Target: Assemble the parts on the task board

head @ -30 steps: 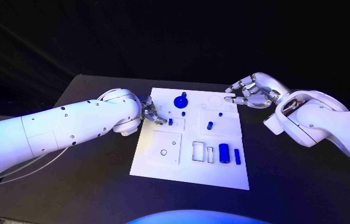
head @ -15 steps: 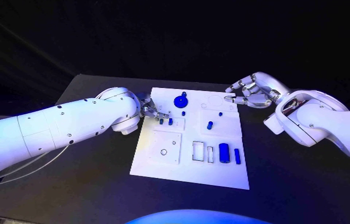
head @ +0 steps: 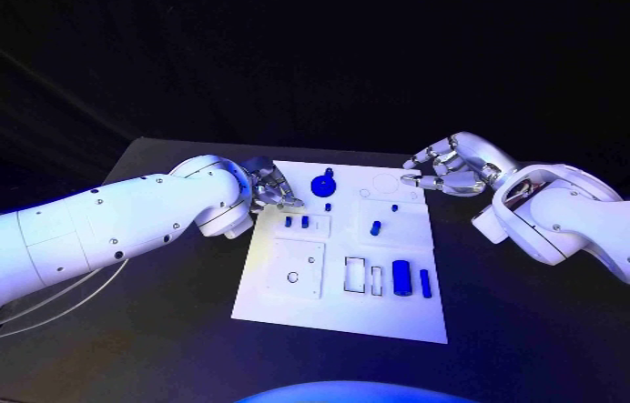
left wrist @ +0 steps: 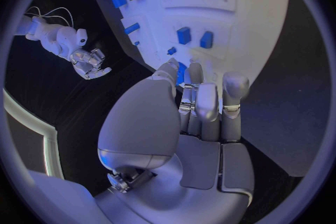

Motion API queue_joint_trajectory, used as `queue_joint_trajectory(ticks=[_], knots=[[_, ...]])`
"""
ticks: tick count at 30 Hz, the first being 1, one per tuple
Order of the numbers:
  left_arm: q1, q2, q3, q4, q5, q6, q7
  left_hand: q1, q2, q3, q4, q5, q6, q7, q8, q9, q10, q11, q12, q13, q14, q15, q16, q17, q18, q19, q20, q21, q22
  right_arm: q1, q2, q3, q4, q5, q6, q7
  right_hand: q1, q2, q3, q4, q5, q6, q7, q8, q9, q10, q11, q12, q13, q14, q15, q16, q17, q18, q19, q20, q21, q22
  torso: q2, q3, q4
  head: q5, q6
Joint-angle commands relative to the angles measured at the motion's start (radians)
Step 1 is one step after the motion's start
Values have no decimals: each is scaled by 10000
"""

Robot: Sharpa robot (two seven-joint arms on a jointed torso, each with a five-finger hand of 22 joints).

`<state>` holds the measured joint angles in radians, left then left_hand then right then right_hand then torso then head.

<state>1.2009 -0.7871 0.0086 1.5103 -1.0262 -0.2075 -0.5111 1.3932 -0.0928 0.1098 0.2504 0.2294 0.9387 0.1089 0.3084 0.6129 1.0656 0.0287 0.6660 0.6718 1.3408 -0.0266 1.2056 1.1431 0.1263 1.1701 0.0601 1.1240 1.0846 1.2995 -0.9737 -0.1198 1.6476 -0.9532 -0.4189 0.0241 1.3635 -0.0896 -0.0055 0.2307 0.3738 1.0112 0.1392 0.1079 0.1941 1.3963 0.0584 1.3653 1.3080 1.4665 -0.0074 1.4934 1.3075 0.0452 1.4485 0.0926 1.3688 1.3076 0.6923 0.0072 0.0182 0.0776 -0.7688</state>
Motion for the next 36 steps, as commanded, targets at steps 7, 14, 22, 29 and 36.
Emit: queue_joint_trajectory(ticks=[7, 14, 22, 29, 36], knots=[[-30, 676, -251, -241, -1737, -1780, 4052, 1477, -773, 1008, -78, 29, -377, 276, -875, -1390, -933, 461, -1869, -1901, -2266, 395, -3623, -3629, 560, -2139, 523, -3229, -2711, -13, 14, -2, -11, -80, 7, 78, -57, -20, -54, -19, 44, -33, -12, 46, 12, -103, -28, -98, 348, 681, -81, -56, 1235, 89, -87, 8, -87, 1302, 21, -10, -18, -161, 89], [-86, 1118, -373, -494, -3656, -1354, 3680, 1462, -1119, 1107, 105, 6, -41, 219, -1237, -2223, -842, 543, -2541, -2966, -1187, 426, -2412, -3042, 365, -975, 541, -2259, -1779, -21, 13, -3, -1, -80, 6, 85, -47, -17, -52, -24, 52, -36, -13, 46, 12, -117, -29, -114, 333, 677, -81, -65, 1222, 95, -101, 7, -112, 1288, 17, -7, -8, -214, 111], [-128, 1585, -419, -863, -5002, -408, 2651, 1359, -1216, 896, 210, 0, 138, 160, -1495, -2814, -950, 605, -2939, -3668, 6, 429, -509, -1763, -157, 926, 506, 288, 648, -32, 27, -4, -1, -80, 7, 92, -47, -17, -52, -24, 52, -36, -13, 46, 12, -117, -29, -114, 333, 677, -81, -65, 1222, 95, -101, 7, -112, 1288, 19, -6, -14, -235, 92], [-140, 1800, -424, -1148, -5340, 68, 2289, 1413, -1133, 820, 213, 7, 463, 115, -1525, -3063, -899, 603, -3087, -3992, 607, 410, 434, -954, -316, 1467, 483, 1057, 1394, -38, 32, -4, 0, -80, -2, 96, -47, -17, -52, -24, 52, -36, -13, 46, 12, -117, -29, -114, 333, 677, -81, -65, 1222, 95, -101, 7, -112, 1288, 10, -4, 2, -270, 74], [-168, 2062, -423, -1554, -5471, 305, 2187, 1490, -1082, 824, 189, 15, 553, 109, -1593, -3207, -957, 631, -3257, -4198, 785, 419, 700, -752, -369, 1654, 482, 1308, 1637, -41, 34, -4, 4, -80, -22, 107, -39, -13, -53, -26, 62, -40, -13, 47, 12, -132, -30, -131, 316, 675, -82, -73, 1212, 99, -111, 7, -132, 1277, 4, 1, -1, -267, 75]])
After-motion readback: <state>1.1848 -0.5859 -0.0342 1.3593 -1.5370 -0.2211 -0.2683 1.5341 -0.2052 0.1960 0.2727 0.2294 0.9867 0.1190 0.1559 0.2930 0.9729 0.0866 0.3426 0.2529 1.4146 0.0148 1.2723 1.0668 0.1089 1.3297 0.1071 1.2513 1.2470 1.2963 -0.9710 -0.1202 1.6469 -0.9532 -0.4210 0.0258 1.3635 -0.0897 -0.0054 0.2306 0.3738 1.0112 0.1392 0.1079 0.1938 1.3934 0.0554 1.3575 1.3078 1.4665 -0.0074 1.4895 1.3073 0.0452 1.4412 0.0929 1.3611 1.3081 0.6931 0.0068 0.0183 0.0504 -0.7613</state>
